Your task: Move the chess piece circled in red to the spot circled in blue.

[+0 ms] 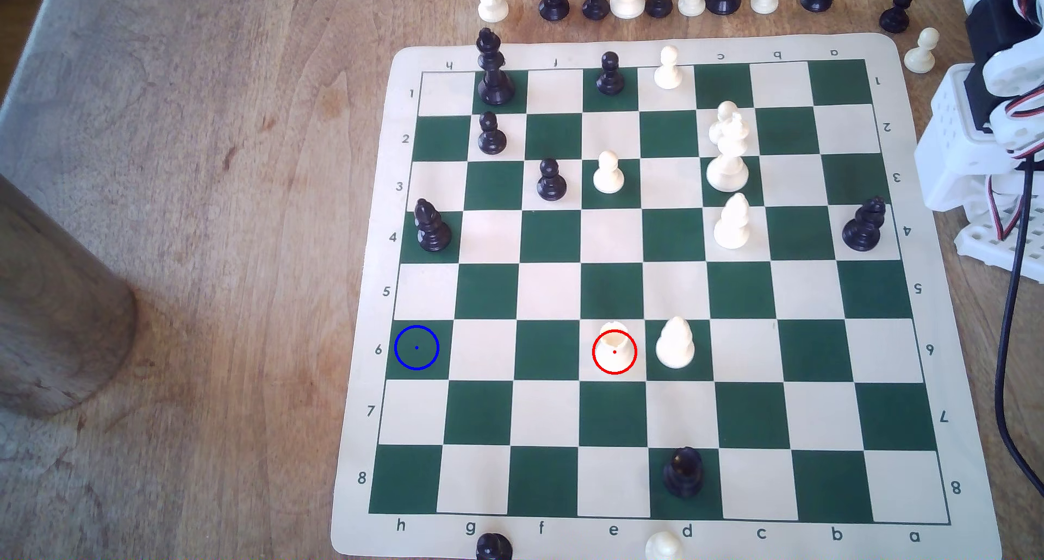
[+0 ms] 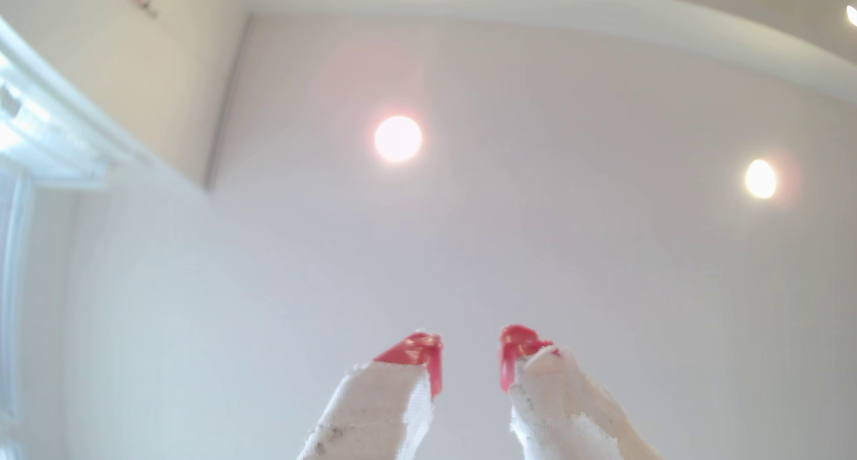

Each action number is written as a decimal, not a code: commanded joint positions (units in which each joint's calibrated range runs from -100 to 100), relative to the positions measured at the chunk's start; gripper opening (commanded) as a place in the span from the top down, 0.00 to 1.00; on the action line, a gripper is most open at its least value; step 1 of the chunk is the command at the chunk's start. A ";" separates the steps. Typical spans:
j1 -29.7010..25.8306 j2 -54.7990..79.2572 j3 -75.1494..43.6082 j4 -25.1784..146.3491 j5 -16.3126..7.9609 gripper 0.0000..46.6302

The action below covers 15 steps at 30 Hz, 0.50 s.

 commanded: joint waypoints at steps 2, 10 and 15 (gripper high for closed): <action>-2.45 0.06 1.26 3.07 0.20 0.90; -4.10 0.06 -6.17 38.04 0.20 0.90; -3.78 0.06 -12.88 63.84 -0.15 0.90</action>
